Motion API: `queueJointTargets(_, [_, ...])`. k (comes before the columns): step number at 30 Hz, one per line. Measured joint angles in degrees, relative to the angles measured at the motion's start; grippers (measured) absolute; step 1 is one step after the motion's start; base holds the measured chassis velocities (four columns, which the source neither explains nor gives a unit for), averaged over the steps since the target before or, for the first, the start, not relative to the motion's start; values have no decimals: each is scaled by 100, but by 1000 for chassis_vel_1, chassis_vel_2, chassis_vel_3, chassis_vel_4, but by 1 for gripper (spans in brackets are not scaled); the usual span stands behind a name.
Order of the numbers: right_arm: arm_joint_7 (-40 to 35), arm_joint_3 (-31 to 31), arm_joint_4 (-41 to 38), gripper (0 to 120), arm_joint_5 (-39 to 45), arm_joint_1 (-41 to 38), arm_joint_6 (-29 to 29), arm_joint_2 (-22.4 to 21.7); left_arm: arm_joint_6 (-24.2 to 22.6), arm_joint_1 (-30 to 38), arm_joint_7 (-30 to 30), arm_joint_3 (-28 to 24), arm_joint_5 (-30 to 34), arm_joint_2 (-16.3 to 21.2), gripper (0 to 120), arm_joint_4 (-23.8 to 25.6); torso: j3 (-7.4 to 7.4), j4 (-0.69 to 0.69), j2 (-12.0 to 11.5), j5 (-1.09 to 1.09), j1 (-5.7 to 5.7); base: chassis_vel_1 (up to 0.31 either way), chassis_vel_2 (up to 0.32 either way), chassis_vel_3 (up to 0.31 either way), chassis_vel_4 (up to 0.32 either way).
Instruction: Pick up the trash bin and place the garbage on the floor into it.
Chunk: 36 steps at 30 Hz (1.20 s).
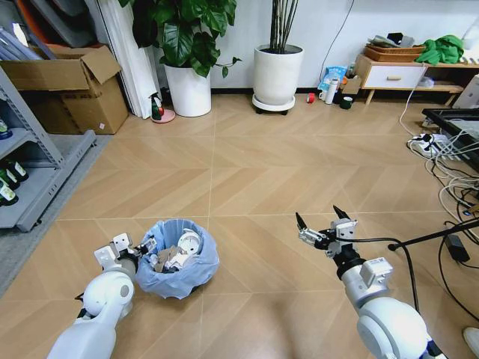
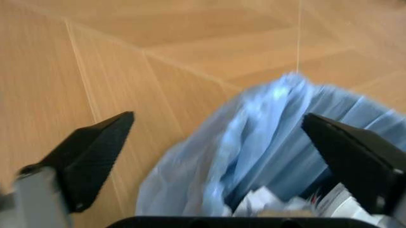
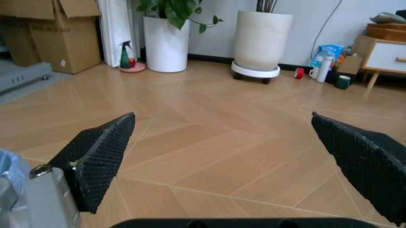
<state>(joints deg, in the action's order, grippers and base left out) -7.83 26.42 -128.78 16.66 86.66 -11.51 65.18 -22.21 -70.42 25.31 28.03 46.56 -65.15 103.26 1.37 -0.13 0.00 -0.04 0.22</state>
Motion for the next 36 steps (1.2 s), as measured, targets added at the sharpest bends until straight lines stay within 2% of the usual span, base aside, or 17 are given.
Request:
queueJointTargets(3, [-1, 57, -1, 100, 20, -24, -2, 38, 146, -69, -44, 17, -232, 30, 109, 221, 0, 0, 0, 0, 0, 0, 0, 0, 0])
queueJointTargets(5, [8, 144, -1, 100, 23, -38, -7, 99, 336, -152, -133, 43, -464, 32, 112, 483, 0, 0, 0, 0, 0, 0, 0, 0, 0])
queueJointTargets(7, [128, 353, 7, 100, 34, -19, -47, 222, 625, -369, -400, 97, -956, 22, 114, 889, 0, 0, 0, 0, 0, 0, 0, 0, 0])
queueJointTargets(8, [128, 353, 7, 100, 34, -19, -47, 222, 625, -369, -400, 97, -956, 22, 114, 889, 0, 0, 0, 0, 0, 0, 0, 0, 0])
queueJointTargets(11, [560, 754, -1, 100, 52, 102, -126, 382, 736, -831, -1085, 293, -1672, -6, 115, 1405, 0, 0, 0, 1, 0, 0, 0, 0, 0])
queueJointTargets(13, [644, 848, -2, 100, 53, 130, -126, 419, 753, -937, -1194, 330, -1822, -18, 115, 1516, 0, 1, 0, 1, 0, 0, 0, 0, 0])
queueJointTargets(14, [787, 1171, 0, 100, 96, 247, 4, 555, 804, -1338, -1424, 437, -2195, -148, 113, 1980, -1, 1, 0, 0, -1, 0, 0, 0, 0])
queueJointTargets(15, [825, 1325, -2, 100, 142, 310, 82, 636, 836, -1529, -1538, 495, -2371, -243, 112, 2182, -1, 1, 0, 2, 0, 0, 0, 0, 0])
queueJointTargets(18, [1014, 1774, -155, 100, 251, 589, 206, 910, 1030, -2053, -2126, 792, -3199, -617, 108, 2603, -1, 0, 1, 0, -1, 0, 0, 0, 0])
queueJointTargets(19, [1014, 1774, -155, 100, 251, 589, 206, 910, 1030, -2053, -2126, 792, -3199, -617, 108, 2603, -1, 0, 1, 0, -1, 0, 0, 0, 0])
queueJointTargets(21, [1121, 1950, -282, 100, 215, 800, 298, 1079, 1093, -2332, -2355, 940, -3539, -895, 104, 2798, -1, 0, 0, 1, -1, 0, 0, 0, 0])
queueJointTargets(26, [1226, 2113, -424, 100, -248, 1128, 565, 1530, 1190, -2702, -2470, 979, -3776, -1362, 100, 3091, -1, 1, 0, 0, -1, 0, 0, 0, 0])
queueJointTargets(31, [1218, 1964, -608, 100, -585, 1352, 677, 1968, 1233, -2880, -2511, 951, -3982, -1811, 100, 3235, -1, 0, 0, -1, -1, 0, 0, 0, 0])
queueJointTargets(36, [1150, 1849, -652, 100, -709, 1383, 705, 2002, 1243, -3080, -2492, 911, -3963, -1785, 100, 3296, -1, 0, 0, -1, -1, 0, 0, 0, 0])
